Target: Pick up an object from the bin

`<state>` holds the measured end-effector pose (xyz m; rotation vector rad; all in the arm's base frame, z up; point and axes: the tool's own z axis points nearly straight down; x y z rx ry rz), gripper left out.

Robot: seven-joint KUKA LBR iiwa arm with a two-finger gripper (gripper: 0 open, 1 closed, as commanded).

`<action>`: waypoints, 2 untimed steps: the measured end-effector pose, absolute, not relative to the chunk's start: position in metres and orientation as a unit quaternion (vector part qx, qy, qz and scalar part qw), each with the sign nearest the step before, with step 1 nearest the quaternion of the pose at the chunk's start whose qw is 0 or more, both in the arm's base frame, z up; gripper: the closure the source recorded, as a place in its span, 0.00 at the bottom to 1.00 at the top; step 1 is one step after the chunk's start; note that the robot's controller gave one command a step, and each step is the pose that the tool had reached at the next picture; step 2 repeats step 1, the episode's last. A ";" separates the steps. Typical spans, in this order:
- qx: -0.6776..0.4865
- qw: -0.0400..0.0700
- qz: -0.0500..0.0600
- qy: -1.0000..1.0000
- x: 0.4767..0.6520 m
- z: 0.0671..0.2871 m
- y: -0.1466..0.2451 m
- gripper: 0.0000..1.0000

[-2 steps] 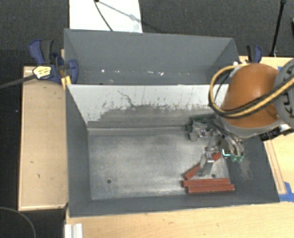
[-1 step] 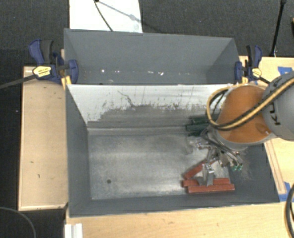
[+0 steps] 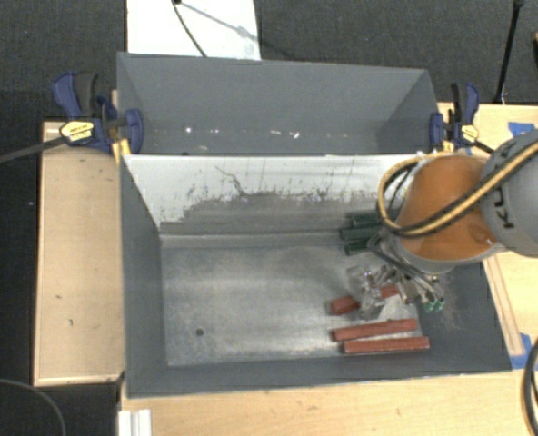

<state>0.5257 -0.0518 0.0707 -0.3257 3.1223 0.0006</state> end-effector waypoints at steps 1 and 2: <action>-0.124 0.005 -0.001 0.992 0.526 0.215 -0.057 1.00; -0.124 0.005 -0.001 0.992 0.526 0.215 -0.057 1.00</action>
Offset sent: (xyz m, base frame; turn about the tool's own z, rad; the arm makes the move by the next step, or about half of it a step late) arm -0.0025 -0.0047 0.1389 -0.0426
